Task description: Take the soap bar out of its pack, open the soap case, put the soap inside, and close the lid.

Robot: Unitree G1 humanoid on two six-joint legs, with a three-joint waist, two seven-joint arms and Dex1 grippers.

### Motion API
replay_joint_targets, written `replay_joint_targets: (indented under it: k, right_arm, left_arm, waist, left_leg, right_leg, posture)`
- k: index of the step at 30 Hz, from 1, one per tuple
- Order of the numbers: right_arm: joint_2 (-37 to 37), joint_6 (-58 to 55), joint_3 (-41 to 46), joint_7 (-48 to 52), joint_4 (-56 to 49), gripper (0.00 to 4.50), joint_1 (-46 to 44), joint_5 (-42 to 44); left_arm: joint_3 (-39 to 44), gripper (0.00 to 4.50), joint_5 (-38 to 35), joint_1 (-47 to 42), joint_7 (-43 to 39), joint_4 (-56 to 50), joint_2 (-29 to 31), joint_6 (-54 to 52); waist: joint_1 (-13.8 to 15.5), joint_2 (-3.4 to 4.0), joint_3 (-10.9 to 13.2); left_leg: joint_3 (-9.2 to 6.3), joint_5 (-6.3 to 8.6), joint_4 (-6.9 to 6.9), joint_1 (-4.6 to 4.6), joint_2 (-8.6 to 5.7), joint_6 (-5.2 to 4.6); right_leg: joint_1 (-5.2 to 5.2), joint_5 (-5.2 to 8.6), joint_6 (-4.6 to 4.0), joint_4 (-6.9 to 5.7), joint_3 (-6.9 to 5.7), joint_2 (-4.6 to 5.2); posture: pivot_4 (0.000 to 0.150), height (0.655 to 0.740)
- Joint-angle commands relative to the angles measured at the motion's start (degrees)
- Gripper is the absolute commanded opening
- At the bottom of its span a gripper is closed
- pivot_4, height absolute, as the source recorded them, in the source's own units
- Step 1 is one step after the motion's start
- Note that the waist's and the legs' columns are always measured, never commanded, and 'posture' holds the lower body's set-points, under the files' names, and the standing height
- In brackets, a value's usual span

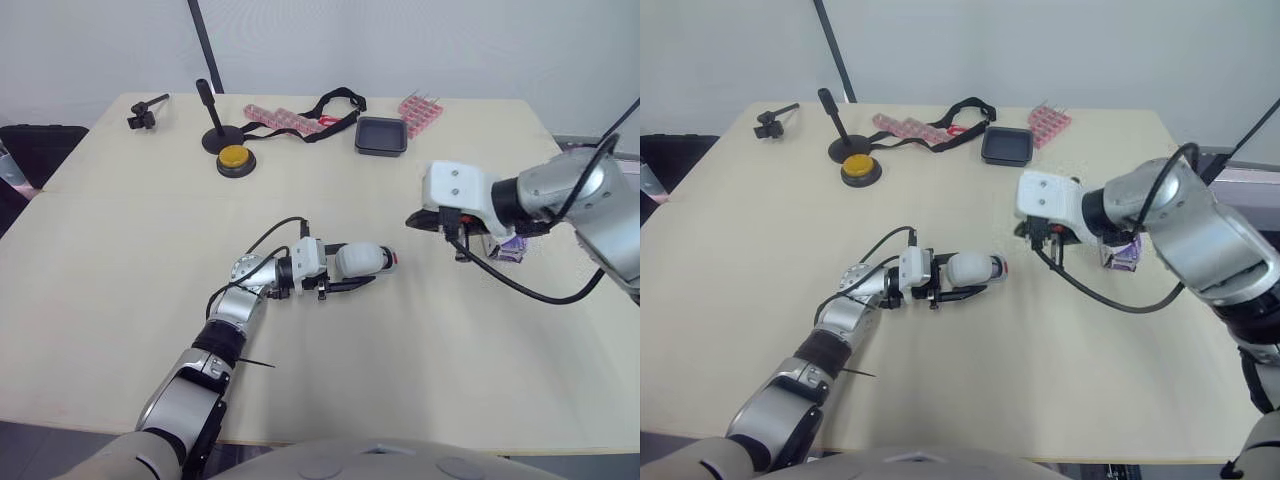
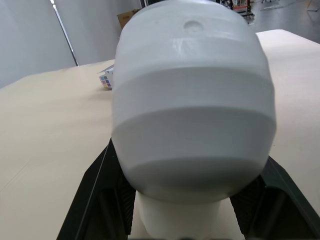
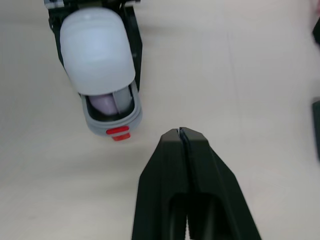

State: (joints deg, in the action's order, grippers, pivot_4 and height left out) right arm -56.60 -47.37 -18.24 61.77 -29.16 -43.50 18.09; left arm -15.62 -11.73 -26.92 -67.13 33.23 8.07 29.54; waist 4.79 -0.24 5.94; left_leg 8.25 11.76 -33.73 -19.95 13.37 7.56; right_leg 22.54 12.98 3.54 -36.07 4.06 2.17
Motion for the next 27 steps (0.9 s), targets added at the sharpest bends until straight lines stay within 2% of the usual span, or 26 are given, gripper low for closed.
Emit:
replay_joint_targets:
  k: [1, 6, 10, 16, 27]
  right_arm:
    - [-0.07, 1.27, 3.63, 0.28, -1.68, 1.55, 0.79, 1.11]
    - [2.12, 3.94, 6.38, -0.06, -3.00, 3.26, 2.94, 3.17]
    - [2.98, -1.37, 4.97, 1.15, -4.64, 4.47, 2.24, 6.35]
    - [4.64, -5.26, 1.97, 2.66, -6.43, 4.47, -0.75, 8.92]
    - [9.11, -10.10, -7.58, 0.09, -4.34, 4.47, -7.11, 5.61]
  left_arm:
    - [-0.12, 1.92, 1.54, 1.26, -0.18, 2.26, 1.44, -1.46]
    - [-0.18, 1.92, 1.59, 1.13, -0.26, 2.12, 1.47, -1.60]
    - [-0.20, 1.92, 1.65, 1.10, -0.26, 2.02, 1.53, -1.73]
    - [-0.20, 1.92, 1.72, 0.97, -0.21, 2.05, 1.60, -2.03]
    - [-0.53, 1.92, 1.93, 1.18, 0.28, 1.35, 1.42, -2.18]
  waist:
    - [0.00, 0.00, 0.00]
    - [-0.01, -0.01, 0.01]
    - [-0.11, 0.00, 0.01]
    - [-0.25, -0.01, 0.01]
    - [-0.16, -0.02, 0.03]
  left_leg:
    - [0.00, 0.00, 0.00, -0.01, 0.00, 0.00]
    - [0.00, 0.00, 0.01, -0.01, 0.00, 0.00]
    - [0.01, -0.06, 0.02, -0.01, 0.00, -0.10]
    - [0.00, -0.09, 0.04, -0.01, 0.00, -0.16]
    - [0.01, -0.04, 0.07, 0.00, 0.00, -0.04]
  right_leg:
    - [0.00, 0.00, 0.00, 0.01, 0.00, 0.00]
    - [0.00, 0.00, 0.00, 0.03, 0.00, 0.00]
    - [0.01, 0.00, 0.00, 0.04, 0.00, 0.00]
    - [0.01, 0.00, 0.00, 0.07, -0.01, -0.01]
    - [0.01, 0.00, 0.00, 0.06, -0.03, -0.01]
  posture:
    - [0.150, 0.7395]
    - [0.150, 0.7395]
    - [0.150, 0.7395]
    - [0.150, 0.7395]
    - [0.150, 0.7395]
